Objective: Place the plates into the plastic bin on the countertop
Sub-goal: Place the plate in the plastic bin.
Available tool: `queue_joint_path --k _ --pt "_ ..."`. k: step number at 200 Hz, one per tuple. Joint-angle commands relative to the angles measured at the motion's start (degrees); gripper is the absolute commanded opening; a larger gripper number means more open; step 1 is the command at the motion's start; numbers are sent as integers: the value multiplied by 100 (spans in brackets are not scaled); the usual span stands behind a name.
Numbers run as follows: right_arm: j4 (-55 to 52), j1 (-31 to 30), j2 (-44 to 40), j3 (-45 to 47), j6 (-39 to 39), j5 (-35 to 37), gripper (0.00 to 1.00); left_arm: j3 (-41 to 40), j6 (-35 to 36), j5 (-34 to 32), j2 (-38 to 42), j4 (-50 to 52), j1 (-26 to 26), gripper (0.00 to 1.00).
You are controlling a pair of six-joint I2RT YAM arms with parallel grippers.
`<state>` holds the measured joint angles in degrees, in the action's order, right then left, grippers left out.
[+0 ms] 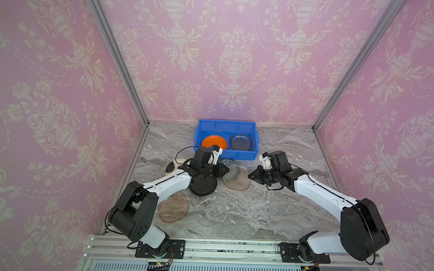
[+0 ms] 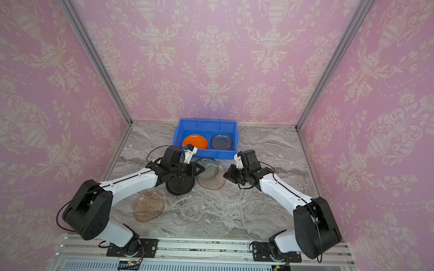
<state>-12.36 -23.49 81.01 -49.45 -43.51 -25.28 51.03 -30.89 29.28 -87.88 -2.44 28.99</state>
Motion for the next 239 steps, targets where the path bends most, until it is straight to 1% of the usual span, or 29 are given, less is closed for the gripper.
queue_joint_path --k 1,11,22,33,40,49,56,64,86,109,133,171,191,210,239 --pt "163 44 130 -309 139 -140 3 213 189 -97 -102 199 1 10" --pt "218 79 194 -359 131 -162 4 247 204 -120 -143 206 -16 5" --pt "210 119 257 -438 132 -187 10 304 207 -128 -182 242 -47 0" --pt "178 181 292 -507 131 -215 14 352 199 -141 -208 266 -90 0" --pt "136 251 303 -549 138 -228 19 385 169 -136 -221 257 -131 0" --pt "81 327 281 -581 152 -224 23 421 86 -104 -234 186 -200 0" --pt "61 422 239 -592 152 -209 31 424 -22 -46 -245 45 -278 0" --pt "54 538 161 -579 130 -163 34 434 -170 34 -269 -193 -383 0" --pt "224 886 -111 -495 -44 -122 36 724 -596 236 -507 -651 -673 0" --pt "192 1144 -237 -605 -55 -108 36 1397 -610 240 -878 -630 -841 0" --pt "174 1333 -213 -762 -68 -73 37 2608 -430 210 -1525 -102 -977 0" --pt "412 1531 29 -880 -271 -216 37 4601 -204 107 -2859 824 -1057 0" --pt "481 1549 133 -917 -329 -233 37 5468 -283 180 -3544 1197 -1080 0" --pt "527 1566 201 -933 -361 -272 37 5970 -416 383 -4032 1219 -1074 0" --pt "564 1597 253 -925 -387 -302 37 6424 -456 420 -4520 1364 -1075 0"
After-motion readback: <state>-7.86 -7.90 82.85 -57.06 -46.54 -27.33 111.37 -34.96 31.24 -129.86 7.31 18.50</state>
